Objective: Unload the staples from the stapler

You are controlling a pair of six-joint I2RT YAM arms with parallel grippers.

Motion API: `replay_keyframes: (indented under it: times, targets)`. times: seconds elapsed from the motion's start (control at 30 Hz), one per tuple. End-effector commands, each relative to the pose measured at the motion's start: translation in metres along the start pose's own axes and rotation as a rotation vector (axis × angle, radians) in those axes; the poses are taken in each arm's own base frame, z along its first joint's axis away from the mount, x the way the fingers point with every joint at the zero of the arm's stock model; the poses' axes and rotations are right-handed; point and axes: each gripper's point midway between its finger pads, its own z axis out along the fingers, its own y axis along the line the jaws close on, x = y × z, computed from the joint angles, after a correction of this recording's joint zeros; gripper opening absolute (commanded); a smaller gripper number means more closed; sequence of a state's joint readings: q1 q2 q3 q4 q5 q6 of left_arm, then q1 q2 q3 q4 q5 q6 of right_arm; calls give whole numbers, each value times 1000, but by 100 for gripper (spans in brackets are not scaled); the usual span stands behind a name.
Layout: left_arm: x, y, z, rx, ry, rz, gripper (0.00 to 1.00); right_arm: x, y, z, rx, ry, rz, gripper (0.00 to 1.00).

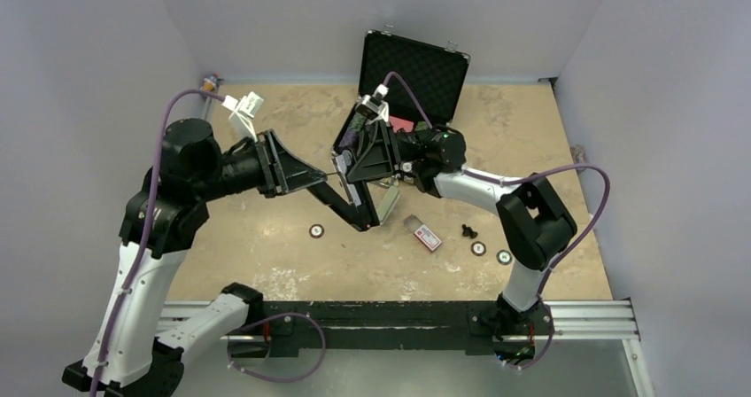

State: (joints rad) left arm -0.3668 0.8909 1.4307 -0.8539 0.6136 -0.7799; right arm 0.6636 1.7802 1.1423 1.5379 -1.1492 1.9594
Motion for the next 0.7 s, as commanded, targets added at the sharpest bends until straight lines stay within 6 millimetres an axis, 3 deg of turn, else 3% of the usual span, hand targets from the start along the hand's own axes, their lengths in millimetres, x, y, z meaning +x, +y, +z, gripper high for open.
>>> replay_keyframes:
  times: [0.0,0.03,0.1,0.2,0.27,0.43,0.67]
  targets:
    - [-30,-32,9,146,-72,148,0,45,61,0,-259,82,-381,0]
    - [-32,-29,14,145,-68,139,0,46,61,1,-264,77,-374,0]
    - [-31,-25,22,152,-45,118,13,50,62,4,-274,75,-363,0]
    - [-30,-23,24,151,-36,113,70,56,63,7,-279,74,-347,0]
    - [-31,-26,18,140,-53,128,97,58,64,7,-281,61,-336,0]
    - [-32,-27,1,87,-94,141,100,53,68,8,-271,16,-328,0]
    - [-15,-15,-21,34,-177,44,98,37,89,15,-294,-55,-357,0]
